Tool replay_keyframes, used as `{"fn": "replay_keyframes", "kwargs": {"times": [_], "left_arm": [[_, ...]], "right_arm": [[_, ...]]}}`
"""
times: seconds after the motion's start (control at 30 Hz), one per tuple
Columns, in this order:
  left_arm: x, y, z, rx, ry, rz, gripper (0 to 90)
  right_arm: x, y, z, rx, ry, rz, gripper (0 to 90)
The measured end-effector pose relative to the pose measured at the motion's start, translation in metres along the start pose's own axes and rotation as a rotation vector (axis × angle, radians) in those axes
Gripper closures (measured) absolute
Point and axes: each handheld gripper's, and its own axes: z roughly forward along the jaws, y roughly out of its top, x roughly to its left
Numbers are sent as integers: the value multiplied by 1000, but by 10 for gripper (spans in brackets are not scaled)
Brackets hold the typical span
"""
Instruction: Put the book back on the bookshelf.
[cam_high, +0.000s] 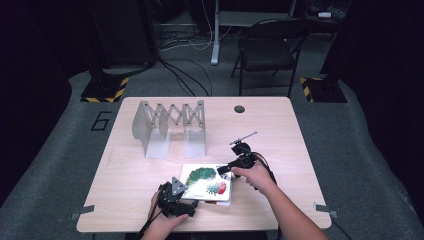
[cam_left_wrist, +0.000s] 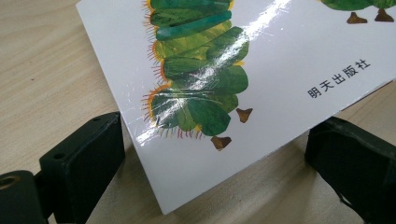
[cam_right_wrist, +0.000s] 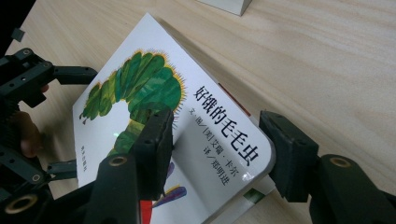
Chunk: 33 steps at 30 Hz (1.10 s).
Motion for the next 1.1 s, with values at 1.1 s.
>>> {"fn": "replay_keyframes", "kwargs": {"times": [1.1], "left_arm": [[3,3,-4,34,-4,14,102]], "right_arm": [[3,4,-21,-18,87,-42,596]]}}
